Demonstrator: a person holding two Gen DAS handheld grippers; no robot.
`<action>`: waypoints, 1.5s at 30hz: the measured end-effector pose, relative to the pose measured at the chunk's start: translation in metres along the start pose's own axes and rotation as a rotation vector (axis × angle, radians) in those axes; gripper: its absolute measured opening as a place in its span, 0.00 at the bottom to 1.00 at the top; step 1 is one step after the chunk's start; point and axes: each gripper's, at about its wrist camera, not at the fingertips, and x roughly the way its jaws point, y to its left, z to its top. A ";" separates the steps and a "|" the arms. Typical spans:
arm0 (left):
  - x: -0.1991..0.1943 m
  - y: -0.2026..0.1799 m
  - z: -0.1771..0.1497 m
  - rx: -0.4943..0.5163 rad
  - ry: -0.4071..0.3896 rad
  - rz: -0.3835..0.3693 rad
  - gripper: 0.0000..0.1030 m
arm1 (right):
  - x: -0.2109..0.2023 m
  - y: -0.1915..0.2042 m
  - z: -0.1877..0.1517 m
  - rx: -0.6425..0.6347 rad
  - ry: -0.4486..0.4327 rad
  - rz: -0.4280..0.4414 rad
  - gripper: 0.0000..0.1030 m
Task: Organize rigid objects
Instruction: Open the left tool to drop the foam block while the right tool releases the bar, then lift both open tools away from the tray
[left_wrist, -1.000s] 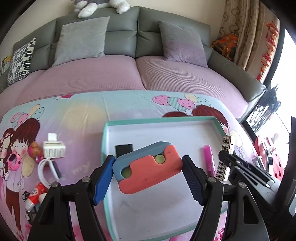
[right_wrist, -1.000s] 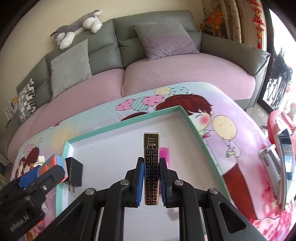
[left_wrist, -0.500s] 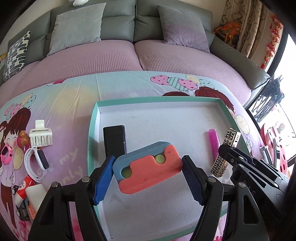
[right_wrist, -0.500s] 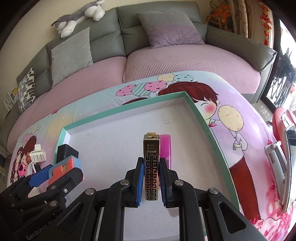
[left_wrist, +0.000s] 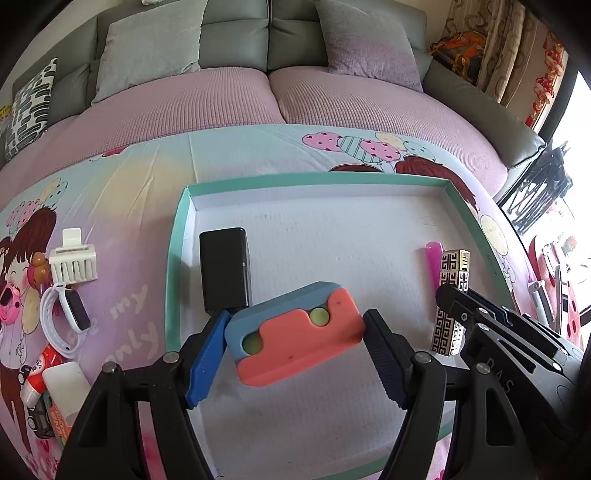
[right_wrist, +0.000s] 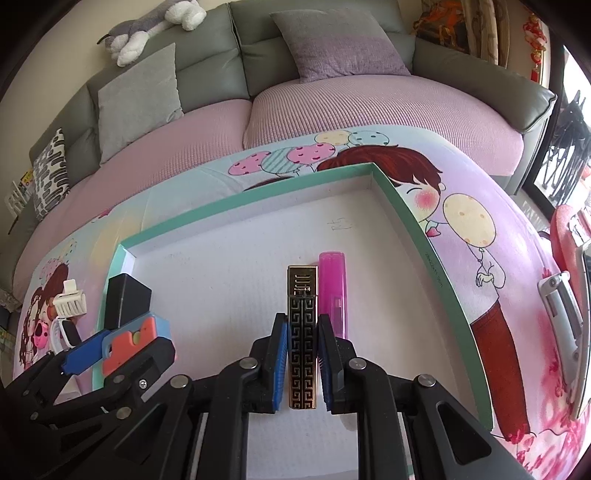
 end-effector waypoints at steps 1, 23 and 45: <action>0.000 0.000 0.000 0.002 0.002 0.000 0.72 | 0.001 0.000 0.000 0.002 0.004 -0.001 0.17; -0.029 0.007 0.005 0.007 -0.053 0.034 0.74 | -0.019 -0.003 0.006 0.034 -0.067 0.024 0.17; -0.045 0.057 0.011 -0.129 -0.107 0.185 0.79 | -0.012 0.002 0.006 0.020 -0.059 0.002 0.42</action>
